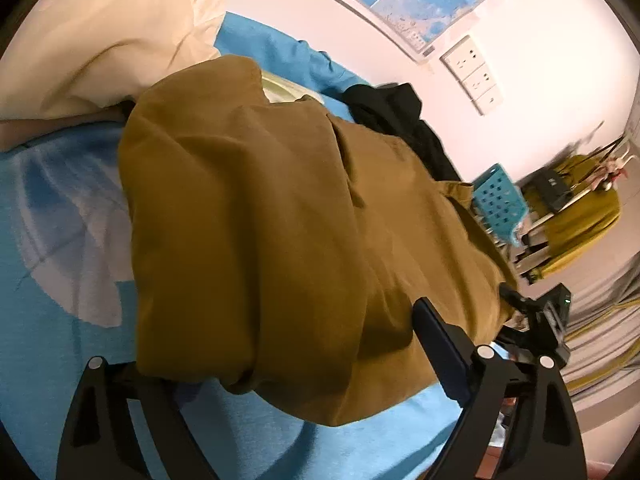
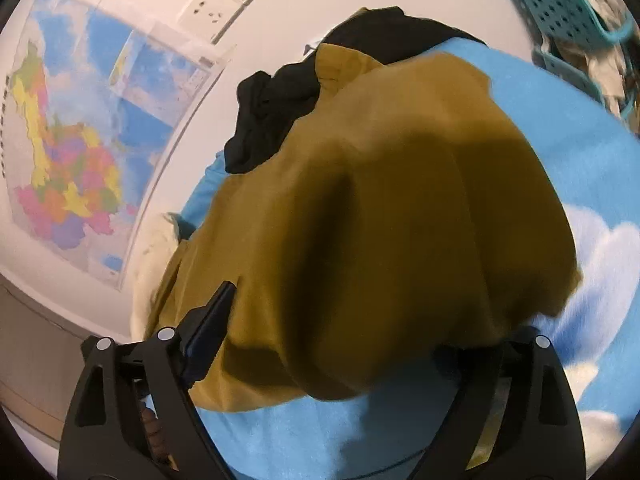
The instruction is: Fold large clothes
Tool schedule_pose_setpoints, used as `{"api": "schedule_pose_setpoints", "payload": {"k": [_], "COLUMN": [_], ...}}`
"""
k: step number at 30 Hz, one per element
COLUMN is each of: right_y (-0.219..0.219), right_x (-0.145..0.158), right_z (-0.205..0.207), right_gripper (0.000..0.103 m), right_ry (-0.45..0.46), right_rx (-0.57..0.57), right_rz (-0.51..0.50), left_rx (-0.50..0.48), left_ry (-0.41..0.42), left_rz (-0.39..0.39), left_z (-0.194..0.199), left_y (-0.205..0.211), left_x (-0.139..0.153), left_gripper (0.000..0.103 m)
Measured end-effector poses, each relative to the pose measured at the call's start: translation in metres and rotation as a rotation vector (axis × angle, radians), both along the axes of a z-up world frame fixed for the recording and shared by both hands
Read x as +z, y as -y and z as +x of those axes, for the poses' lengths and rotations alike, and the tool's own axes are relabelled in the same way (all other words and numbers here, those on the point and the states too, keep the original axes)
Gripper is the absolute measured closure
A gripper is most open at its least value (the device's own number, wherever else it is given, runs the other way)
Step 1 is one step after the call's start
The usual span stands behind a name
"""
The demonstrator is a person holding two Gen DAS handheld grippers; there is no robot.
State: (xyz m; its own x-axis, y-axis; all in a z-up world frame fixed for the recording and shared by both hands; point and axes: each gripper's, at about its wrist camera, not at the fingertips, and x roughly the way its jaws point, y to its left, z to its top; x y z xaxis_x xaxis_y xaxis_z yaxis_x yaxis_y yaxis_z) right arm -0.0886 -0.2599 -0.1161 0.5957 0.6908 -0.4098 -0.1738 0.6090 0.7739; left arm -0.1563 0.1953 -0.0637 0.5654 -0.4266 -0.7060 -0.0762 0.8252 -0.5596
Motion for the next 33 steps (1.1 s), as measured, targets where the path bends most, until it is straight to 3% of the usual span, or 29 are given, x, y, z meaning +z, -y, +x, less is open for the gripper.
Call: {"api": "schedule_pose_setpoints", "payload": {"k": [4, 10, 24, 28, 29, 33], "right_y": [0.001, -0.016, -0.034, -0.034, -0.034, -0.028], "right_x": [-0.002, 0.005, 0.009, 0.007, 0.007, 0.006], "right_z": [-0.008, 0.005, 0.024, 0.027, 0.027, 0.025], "right_gripper": [0.015, 0.008, 0.004, 0.005, 0.009, 0.046], "right_ry": [-0.015, 0.013, 0.028, 0.039, 0.039, 0.051], "right_rx": [0.004, 0.029, 0.020, -0.006, -0.015, -0.018], "right_rz": [-0.010, -0.006, -0.047, -0.017, -0.021, -0.028], "left_rx": [0.001, -0.007, 0.002, 0.023, 0.027, 0.025], "left_ry": [-0.012, -0.022, -0.011, -0.011, -0.013, -0.016], "left_rz": [0.062, 0.088, 0.069, 0.073, 0.075, 0.065], "left_z": [0.001, 0.005, 0.021, 0.027, 0.028, 0.027], "left_y": [0.006, 0.008, 0.008, 0.006, 0.005, 0.002], "left_x": [0.001, -0.002, -0.004, -0.003, -0.003, -0.002], "left_gripper": [0.015, 0.013, 0.010, 0.015, 0.017, 0.031]}}
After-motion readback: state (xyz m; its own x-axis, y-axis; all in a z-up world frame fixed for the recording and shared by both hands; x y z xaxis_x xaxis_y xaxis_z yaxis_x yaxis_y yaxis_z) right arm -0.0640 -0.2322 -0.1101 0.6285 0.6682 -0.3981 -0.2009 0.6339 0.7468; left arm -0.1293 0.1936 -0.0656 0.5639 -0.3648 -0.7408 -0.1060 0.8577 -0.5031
